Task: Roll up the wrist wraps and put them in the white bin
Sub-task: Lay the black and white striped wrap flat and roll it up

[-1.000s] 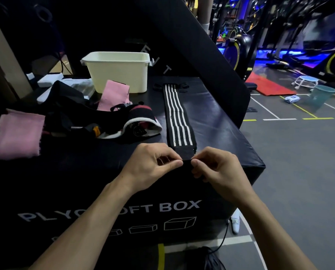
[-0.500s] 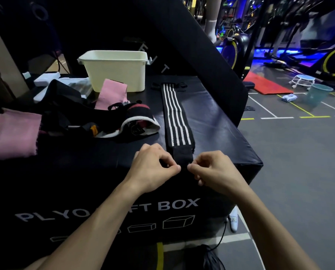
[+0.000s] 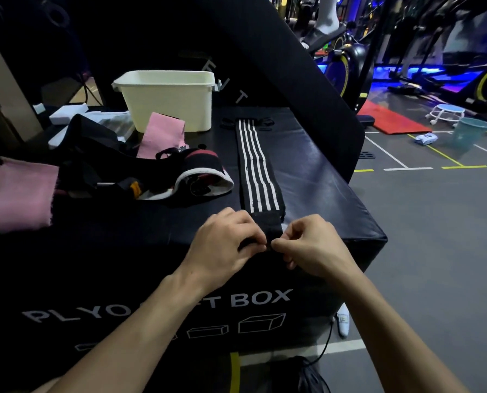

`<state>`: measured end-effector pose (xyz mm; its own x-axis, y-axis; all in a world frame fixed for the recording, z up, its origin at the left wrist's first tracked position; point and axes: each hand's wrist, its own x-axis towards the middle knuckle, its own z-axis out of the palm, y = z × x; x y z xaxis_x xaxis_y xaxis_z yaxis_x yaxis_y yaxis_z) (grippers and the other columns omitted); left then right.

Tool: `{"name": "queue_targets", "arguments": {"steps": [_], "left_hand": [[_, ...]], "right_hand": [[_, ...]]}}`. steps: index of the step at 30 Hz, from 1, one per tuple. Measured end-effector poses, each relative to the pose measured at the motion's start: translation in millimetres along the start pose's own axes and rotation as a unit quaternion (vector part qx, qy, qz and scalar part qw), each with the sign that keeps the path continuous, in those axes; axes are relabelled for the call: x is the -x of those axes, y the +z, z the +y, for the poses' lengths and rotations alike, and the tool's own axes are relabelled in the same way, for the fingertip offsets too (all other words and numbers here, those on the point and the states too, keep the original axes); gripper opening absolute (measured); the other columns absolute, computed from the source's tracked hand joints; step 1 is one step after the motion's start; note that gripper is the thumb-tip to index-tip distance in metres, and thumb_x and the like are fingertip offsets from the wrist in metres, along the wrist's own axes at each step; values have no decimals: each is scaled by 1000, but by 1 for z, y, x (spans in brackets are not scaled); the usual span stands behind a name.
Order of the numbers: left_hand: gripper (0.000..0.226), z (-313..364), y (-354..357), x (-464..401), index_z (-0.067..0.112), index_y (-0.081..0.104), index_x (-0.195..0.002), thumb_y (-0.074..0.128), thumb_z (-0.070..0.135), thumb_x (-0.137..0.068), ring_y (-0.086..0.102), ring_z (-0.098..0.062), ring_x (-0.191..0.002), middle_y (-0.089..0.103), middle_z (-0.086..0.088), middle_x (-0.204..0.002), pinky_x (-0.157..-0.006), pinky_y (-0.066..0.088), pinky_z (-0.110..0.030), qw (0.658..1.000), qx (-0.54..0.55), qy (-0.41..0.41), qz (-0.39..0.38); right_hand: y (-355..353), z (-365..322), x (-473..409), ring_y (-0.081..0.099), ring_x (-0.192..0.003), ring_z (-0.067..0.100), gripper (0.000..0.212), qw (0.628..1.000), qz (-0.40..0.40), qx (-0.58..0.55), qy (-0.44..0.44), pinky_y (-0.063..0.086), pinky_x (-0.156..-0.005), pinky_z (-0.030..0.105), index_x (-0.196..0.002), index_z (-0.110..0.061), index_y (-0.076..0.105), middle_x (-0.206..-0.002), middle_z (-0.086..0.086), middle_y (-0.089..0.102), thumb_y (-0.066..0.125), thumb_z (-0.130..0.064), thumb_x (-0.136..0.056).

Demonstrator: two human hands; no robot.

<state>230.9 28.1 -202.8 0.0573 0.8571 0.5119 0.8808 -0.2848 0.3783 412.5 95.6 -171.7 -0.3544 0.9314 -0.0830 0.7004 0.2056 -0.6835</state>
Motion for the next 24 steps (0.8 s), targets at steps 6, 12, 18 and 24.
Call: {"name": "queue_targets", "arguments": {"steps": [6, 12, 18, 24], "left_hand": [[13, -8, 10, 9, 22, 77, -90, 72, 33, -91, 60, -15, -80, 67, 11, -90, -58, 55, -38, 988, -81, 114, 62], [10, -12, 11, 15, 19, 78, -94, 76, 29, -91, 65, -17, -86, 69, 6, -95, -59, 55, -35, 979, -111, 155, 76], [10, -10, 15, 17, 17, 78, -92, 73, 25, -94, 67, -16, -87, 70, 5, -95, -66, 54, -28, 978, -102, 147, 106], [11, -8, 18, 18, 16, 77, -94, 73, 26, -93, 64, -16, -92, 69, 5, -97, -70, 54, -27, 981, -90, 124, 115]], "right_hand": [[-1, -3, 0, 70, -56, 8, 19, 1000, 3, 11, 2, 61, -73, 36, -67, -14, 70, -56, -1, 71, 74, -29, -77], [-1, -1, 1, 70, -52, 13, 19, 1000, 5, -13, -6, 62, -71, 37, -67, -11, 68, -56, 2, 71, 74, -26, -77], [8, 12, 4, 67, -56, 10, 21, 993, 89, 10, -81, 59, -64, 39, -69, -22, 64, -58, -8, 68, 77, -38, -75], [3, 27, 4, 56, -69, -1, 16, 946, 98, 95, -292, 50, -63, 28, -85, -30, 66, -79, -21, 57, 71, -45, -86]]}}
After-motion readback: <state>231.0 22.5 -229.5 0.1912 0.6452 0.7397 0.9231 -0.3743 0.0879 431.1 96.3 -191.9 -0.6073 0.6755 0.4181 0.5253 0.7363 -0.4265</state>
